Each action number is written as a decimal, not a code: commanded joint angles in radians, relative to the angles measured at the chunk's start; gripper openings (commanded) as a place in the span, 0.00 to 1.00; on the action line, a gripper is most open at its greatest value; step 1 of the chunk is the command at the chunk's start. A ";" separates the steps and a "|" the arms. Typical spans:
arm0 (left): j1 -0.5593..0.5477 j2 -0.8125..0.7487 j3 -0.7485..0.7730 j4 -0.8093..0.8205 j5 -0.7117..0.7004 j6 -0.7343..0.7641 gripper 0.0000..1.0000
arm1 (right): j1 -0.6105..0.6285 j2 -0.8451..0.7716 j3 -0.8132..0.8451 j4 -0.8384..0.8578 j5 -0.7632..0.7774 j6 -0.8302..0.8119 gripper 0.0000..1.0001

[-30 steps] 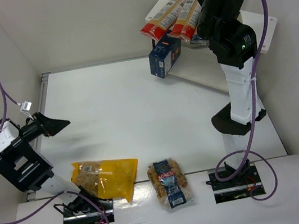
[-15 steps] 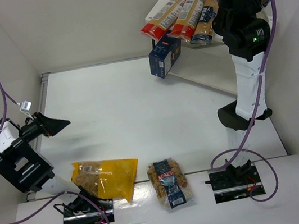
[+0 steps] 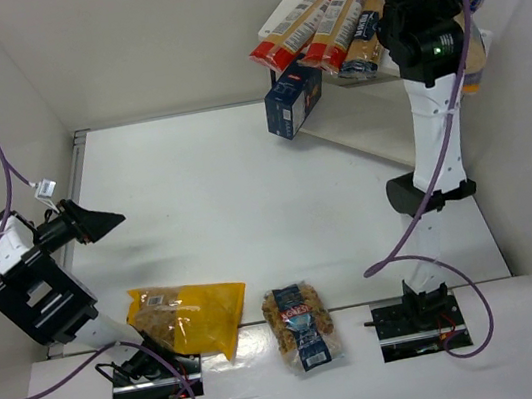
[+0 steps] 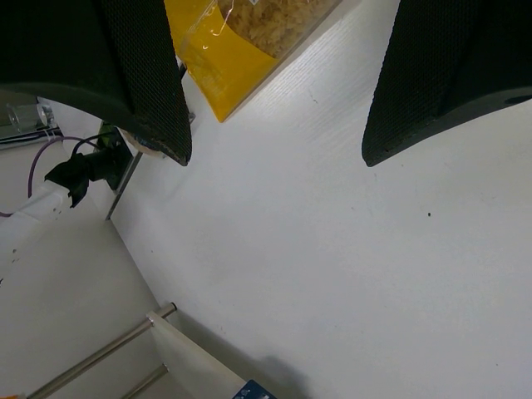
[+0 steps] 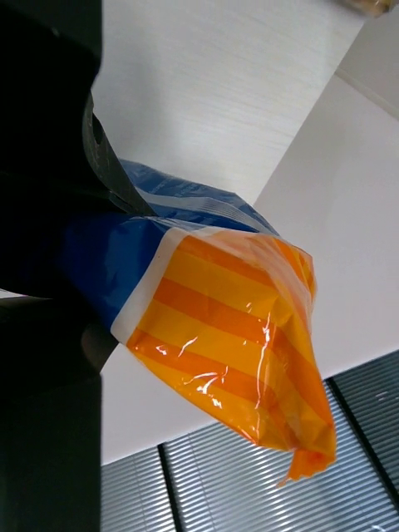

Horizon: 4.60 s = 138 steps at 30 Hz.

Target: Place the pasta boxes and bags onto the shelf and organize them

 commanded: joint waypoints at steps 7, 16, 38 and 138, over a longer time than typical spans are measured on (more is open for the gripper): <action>-0.001 -0.048 -0.003 0.010 0.026 0.046 0.89 | -0.006 0.076 0.034 0.239 -0.031 -0.087 0.00; -0.001 -0.037 -0.003 0.010 0.026 0.046 0.89 | -0.078 0.121 0.034 0.257 -0.100 -0.059 0.00; -0.001 -0.057 -0.003 0.010 0.026 0.037 0.89 | -0.107 0.180 0.034 0.310 -0.129 -0.001 0.32; -0.231 -0.707 -0.283 0.747 -0.893 -0.888 1.00 | -0.126 -0.699 -2.040 0.518 -1.333 0.538 1.00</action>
